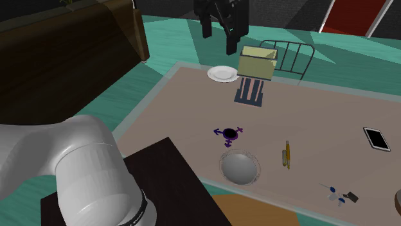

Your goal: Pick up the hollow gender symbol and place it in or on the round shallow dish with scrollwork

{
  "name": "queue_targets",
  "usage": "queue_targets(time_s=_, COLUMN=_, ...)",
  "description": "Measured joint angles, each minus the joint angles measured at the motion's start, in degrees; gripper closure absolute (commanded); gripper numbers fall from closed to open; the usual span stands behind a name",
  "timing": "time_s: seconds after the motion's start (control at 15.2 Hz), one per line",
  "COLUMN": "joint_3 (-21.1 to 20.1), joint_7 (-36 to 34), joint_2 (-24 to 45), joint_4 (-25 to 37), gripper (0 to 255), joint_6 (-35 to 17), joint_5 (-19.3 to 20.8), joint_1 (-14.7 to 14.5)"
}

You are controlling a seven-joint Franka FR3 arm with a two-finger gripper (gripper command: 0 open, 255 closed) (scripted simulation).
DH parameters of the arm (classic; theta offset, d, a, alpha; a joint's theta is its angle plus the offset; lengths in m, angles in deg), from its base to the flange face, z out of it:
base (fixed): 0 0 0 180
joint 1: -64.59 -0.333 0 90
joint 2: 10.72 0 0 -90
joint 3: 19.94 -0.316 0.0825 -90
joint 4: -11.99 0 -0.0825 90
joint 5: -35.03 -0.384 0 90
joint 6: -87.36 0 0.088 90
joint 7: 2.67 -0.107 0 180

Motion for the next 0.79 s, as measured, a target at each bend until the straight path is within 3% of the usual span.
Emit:
queue_targets(time_s=0.26, joint_3=-0.6, joint_7=0.2, joint_2=2.9, joint_4=-1.0, gripper=0, joint_6=-2.9, joint_5=0.0, joint_1=-0.2)
queue_targets(time_s=0.79, joint_3=-3.3, joint_7=0.1, joint_2=14.9, joint_4=-4.2, gripper=0, joint_6=-14.4, joint_5=0.4, joint_1=-1.0)
